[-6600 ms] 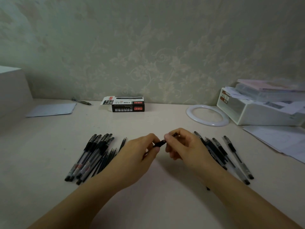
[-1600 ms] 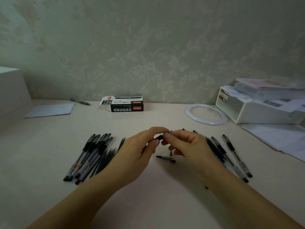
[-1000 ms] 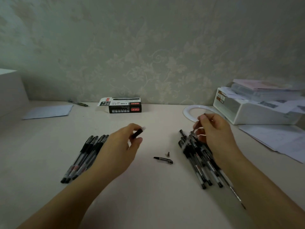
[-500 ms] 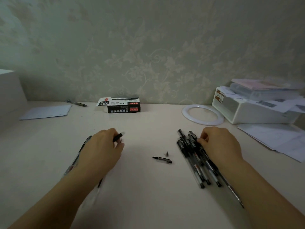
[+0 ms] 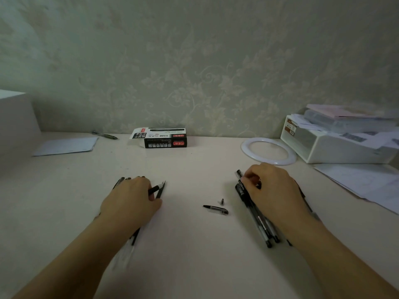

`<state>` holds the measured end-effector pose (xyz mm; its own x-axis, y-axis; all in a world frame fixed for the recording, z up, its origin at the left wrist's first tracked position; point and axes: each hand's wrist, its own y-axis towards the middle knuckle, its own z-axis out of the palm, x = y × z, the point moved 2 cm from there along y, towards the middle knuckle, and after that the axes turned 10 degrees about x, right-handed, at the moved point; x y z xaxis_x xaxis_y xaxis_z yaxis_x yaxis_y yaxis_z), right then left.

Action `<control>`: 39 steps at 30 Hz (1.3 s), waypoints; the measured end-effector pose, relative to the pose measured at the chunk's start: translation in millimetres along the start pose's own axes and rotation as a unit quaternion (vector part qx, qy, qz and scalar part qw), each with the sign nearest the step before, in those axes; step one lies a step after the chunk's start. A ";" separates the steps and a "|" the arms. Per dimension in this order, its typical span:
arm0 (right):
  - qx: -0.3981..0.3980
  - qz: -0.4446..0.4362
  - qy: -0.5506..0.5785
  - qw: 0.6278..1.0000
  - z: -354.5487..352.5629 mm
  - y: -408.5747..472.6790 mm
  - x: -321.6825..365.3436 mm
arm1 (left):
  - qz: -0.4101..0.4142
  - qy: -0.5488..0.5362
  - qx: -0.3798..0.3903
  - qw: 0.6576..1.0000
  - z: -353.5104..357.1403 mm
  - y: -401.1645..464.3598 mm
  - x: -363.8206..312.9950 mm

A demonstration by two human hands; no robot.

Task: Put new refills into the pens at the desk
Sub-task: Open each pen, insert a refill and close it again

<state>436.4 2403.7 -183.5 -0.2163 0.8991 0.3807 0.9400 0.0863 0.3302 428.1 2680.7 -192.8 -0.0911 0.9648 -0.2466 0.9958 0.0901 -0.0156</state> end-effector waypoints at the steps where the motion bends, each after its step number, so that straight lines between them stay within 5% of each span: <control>1: 0.000 -0.004 -0.001 1.000 0.7 0.1 0.5 | -0.001 0.004 -0.005 1.000 0.9 0.8 -0.3; 15: 0.006 -0.043 0.000 0.999 10.6 -0.6 4.9 | -0.004 0.044 -0.065 0.997 4.8 5.7 -15.1; 18: -0.015 -0.048 0.085 0.995 8.2 -1.9 8.4 | 0.032 0.010 -0.118 0.992 -2.5 3.0 -20.9; 23: 0.089 0.002 0.393 0.915 13.1 -4.1 28.5 | 0.251 -0.134 -0.164 0.944 -7.3 -18.5 -50.4; 28: 0.175 -0.010 0.522 0.835 24.4 -11.1 42.7 | 0.298 -0.142 -0.120 0.936 8.6 -23.0 -61.9; 34: 0.187 -0.002 0.508 0.841 24.6 -9.6 40.4 | 0.306 -0.149 -0.105 0.934 14.3 -19.7 -57.8; 39: 0.079 0.058 0.554 0.827 18.0 -4.2 34.4 | 0.301 -0.191 -0.054 0.933 14.7 -16.4 -53.8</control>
<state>429.7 2442.0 -187.3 -0.1501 -0.0332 0.9881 0.9750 0.1608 0.1535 416.8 2623.6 -193.5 0.5132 0.6925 -0.5070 0.8578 -0.3945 0.3296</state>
